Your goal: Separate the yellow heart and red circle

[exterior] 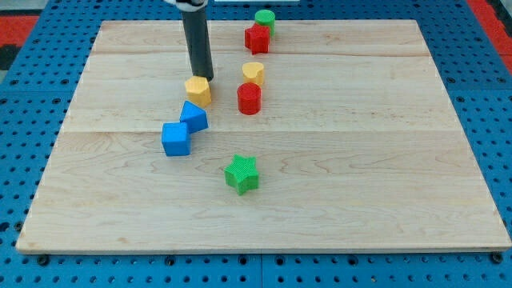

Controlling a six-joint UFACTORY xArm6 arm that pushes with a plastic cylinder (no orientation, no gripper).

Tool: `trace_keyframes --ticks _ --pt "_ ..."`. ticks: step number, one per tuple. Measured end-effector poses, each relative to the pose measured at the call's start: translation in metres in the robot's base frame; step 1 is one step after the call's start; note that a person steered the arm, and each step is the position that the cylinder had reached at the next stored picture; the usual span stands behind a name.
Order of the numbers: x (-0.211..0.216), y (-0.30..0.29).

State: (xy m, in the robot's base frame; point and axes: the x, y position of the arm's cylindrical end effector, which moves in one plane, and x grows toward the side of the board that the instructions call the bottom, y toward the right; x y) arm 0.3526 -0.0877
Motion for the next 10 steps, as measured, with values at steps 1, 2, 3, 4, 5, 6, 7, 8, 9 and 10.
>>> trace_keyframes --ticks 1,2,3,4,5,6,7,8,9,10 --pt "0.01 0.013" --pt "-0.056 0.025" --pt "-0.065 0.069" --pt "-0.04 0.115" --pt "-0.017 0.081" --pt "-0.015 0.027" --pt "0.006 0.022" --pt "0.043 0.012" --pt "0.065 0.054" --pt "0.047 0.093"
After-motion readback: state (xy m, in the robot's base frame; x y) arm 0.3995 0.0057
